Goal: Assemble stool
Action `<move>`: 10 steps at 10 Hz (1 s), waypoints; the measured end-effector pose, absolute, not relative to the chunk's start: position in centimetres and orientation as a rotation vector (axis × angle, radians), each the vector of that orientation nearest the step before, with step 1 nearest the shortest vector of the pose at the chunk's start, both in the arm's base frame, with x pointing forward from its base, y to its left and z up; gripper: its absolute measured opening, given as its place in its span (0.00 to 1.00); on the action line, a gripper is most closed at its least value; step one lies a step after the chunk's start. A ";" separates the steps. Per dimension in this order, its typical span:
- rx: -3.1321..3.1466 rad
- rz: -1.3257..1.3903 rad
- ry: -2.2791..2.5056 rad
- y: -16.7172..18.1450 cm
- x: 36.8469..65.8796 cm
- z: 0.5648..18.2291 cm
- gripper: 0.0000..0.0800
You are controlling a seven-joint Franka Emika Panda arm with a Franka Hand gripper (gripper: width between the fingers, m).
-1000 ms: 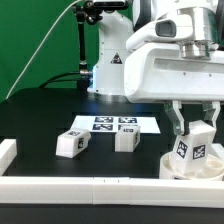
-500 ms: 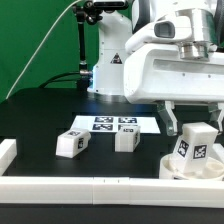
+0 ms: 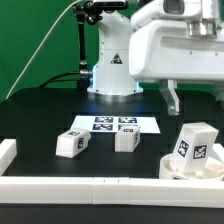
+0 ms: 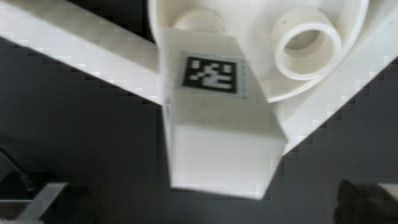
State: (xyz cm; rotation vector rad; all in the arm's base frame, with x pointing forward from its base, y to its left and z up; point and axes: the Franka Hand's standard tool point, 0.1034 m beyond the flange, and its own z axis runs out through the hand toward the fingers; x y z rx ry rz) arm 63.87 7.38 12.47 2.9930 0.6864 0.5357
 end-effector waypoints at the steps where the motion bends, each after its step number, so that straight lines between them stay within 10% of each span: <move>1: 2.992 0.541 0.685 7.4 63.9 12.4 0.81; 10: 3.056 0.166 0.737 8.9 63.1 11.9 0.81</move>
Offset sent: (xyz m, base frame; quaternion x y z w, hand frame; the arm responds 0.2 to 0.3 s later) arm 0.0000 0.0000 0.0000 0.0000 -0.0650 0.0000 0.9979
